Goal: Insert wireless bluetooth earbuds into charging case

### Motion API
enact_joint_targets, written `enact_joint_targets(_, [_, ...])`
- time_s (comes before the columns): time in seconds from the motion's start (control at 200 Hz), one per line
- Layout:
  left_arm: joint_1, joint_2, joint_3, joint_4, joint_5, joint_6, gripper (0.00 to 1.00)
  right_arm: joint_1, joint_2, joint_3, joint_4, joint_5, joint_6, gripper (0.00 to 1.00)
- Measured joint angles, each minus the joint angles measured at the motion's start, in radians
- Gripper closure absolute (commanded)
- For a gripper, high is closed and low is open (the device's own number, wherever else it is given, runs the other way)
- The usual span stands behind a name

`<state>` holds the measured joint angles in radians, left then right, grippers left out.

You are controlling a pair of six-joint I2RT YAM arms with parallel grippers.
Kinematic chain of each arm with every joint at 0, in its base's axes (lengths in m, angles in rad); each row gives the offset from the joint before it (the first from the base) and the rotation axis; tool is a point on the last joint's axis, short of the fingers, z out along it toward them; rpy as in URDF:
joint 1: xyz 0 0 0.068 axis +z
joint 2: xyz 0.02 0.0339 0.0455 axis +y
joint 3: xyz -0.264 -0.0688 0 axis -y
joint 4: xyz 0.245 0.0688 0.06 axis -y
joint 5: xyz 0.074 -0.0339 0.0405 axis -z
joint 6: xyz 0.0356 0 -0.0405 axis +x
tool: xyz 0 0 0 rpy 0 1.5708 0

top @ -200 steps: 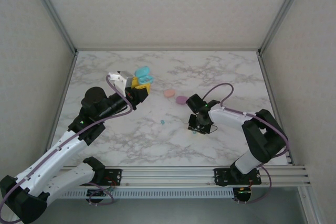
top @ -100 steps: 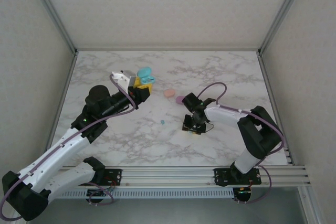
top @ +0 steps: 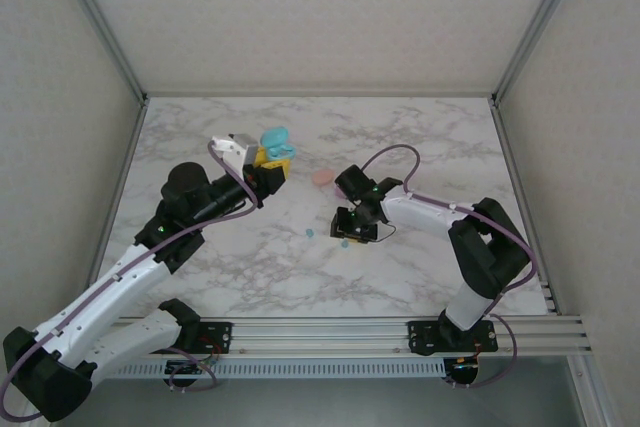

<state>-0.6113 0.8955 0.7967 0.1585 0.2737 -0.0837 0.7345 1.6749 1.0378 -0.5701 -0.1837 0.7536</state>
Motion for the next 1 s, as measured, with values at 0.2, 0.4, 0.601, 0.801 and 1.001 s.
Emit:
enact_joint_targets(0.2, [0.000,-0.012,0.000,0.000,-0.011,0.000,0.69,-0.007,0.032,0.109,-0.093,0.053,-0.107,0.60])
enact_joint_targets(0.4, [0.000,-0.024,0.000,-0.014,-0.023,0.000,0.69,-0.017,0.145,0.214,-0.126,0.075,-0.198,0.59])
enact_joint_targets(0.601, [0.000,-0.052,0.000,-0.026,-0.031,0.000,0.69,-0.018,0.223,0.240,-0.151,0.070,-0.251,0.60])
enact_joint_targets(0.801, [0.000,-0.056,0.000,-0.029,-0.037,0.000,0.69,-0.018,0.225,0.240,-0.172,0.039,-0.294,0.63])
enact_joint_targets(1.001, [0.000,-0.056,0.000,-0.029,-0.038,0.000,0.69,-0.014,0.225,0.230,-0.183,-0.005,-0.314,0.62])
